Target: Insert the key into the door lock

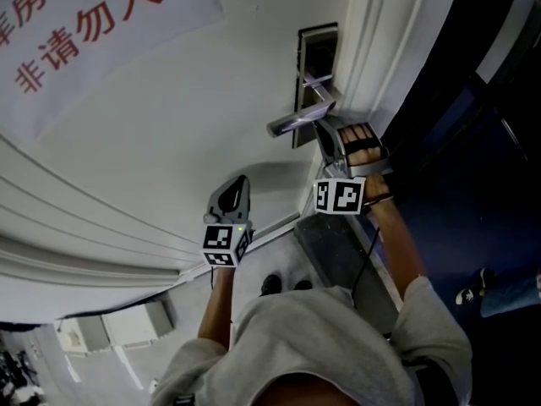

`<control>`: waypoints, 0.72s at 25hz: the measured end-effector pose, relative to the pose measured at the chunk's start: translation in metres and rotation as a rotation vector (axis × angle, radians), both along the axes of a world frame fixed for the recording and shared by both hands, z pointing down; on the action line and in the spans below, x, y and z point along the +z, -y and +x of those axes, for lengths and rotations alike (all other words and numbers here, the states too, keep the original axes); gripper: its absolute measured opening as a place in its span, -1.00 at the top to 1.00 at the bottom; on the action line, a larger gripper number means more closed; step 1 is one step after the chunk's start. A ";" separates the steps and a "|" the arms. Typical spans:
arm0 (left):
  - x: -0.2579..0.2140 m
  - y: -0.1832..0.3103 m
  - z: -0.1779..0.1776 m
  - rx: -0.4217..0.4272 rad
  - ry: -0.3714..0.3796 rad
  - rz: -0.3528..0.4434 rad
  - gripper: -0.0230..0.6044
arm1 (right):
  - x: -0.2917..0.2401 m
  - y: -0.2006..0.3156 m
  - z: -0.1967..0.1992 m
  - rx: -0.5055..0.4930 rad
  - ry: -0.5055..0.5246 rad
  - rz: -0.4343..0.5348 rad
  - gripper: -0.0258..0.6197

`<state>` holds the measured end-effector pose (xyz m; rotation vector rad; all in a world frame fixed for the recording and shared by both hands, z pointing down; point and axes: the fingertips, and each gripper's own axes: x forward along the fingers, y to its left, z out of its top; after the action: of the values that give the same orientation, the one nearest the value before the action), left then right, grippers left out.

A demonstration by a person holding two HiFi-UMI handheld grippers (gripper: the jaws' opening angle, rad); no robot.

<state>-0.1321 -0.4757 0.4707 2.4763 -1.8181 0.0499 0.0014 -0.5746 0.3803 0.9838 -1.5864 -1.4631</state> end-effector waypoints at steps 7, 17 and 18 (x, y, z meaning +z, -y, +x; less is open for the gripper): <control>0.000 0.000 0.001 0.004 -0.003 0.001 0.87 | 0.000 0.003 -0.002 -0.001 0.006 -0.003 0.83; -0.003 -0.003 0.003 0.004 0.004 0.005 0.87 | 0.009 0.001 -0.004 -0.031 0.004 -0.061 0.56; -0.003 -0.003 0.003 0.005 0.004 0.005 0.87 | 0.009 0.001 -0.004 -0.036 0.007 -0.079 0.42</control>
<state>-0.1294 -0.4727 0.4678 2.4855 -1.8164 0.0515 -0.0028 -0.5752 0.3897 0.9209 -1.6620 -1.4107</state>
